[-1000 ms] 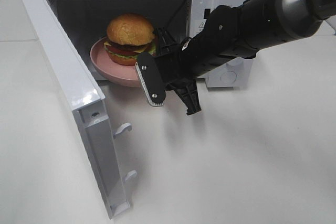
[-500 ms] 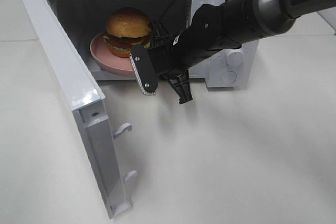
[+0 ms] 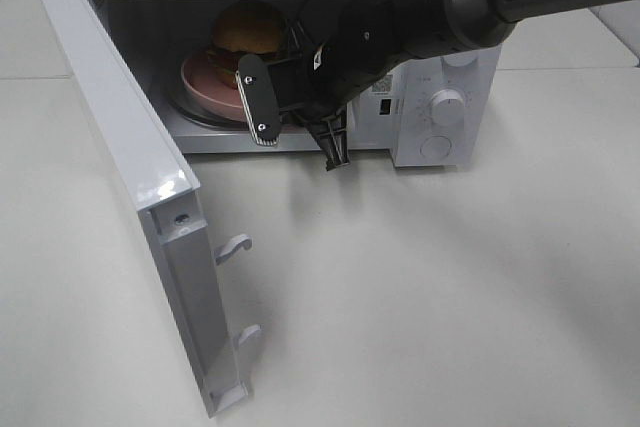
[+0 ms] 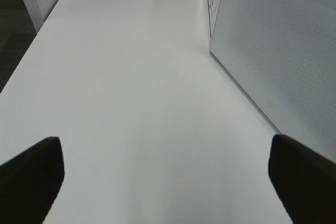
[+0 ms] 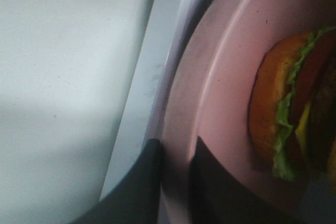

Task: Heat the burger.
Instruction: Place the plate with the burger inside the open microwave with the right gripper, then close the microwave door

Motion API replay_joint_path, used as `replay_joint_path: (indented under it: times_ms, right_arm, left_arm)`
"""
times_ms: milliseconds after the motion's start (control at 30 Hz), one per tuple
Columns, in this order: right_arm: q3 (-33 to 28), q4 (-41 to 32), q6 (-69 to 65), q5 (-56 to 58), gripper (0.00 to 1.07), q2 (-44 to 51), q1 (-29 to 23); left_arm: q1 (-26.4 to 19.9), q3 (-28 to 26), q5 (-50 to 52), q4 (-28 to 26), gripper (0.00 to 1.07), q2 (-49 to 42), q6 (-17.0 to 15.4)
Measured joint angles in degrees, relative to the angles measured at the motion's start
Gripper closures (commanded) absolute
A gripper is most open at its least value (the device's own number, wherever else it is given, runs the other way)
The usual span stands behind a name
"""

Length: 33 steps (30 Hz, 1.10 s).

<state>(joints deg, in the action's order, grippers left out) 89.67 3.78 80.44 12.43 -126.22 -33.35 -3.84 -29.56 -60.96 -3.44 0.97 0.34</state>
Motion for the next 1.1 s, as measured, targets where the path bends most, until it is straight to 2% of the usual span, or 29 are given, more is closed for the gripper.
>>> replay_joint_path:
  times_ms: [400, 567, 633, 700, 733, 833, 1100]
  right_arm:
    - [3.90, 3.61, -5.04, 3.04, 0.97, -1.55, 0.00]
    - [4.07, 4.07, -5.10, 2.81, 0.90, -1.55, 0.00]
    - [4.07, 4.07, -5.10, 1.78, 0.82, -1.32, 0.00]
    - [4.13, 4.07, -5.10, 1.55, 0.78, -1.26, 0.00]
    - [4.24, 4.07, -5.10, 1.20, 0.73, -1.26, 0.00]
    - [4.24, 3.38, -5.10, 1.15, 0.67, -1.26, 0.00]
    - [4.24, -0.11, -5.10, 1.55, 0.65, -1.03, -0.11]
  left_arm:
    - [0.00, 0.00, 0.00, 0.00, 0.09, 0.00, 0.00]
    - [0.00, 0.00, 0.00, 0.00, 0.09, 0.00, 0.00]
    - [0.00, 0.00, 0.00, 0.00, 0.09, 0.00, 0.00]
    - [0.00, 0.00, 0.00, 0.00, 0.09, 0.00, 0.00]
    - [0.00, 0.00, 0.00, 0.00, 0.09, 0.00, 0.00]
    - [0.00, 0.00, 0.00, 0.00, 0.09, 0.00, 0.00]
    - [0.00, 0.00, 0.00, 0.00, 0.09, 0.00, 0.00]
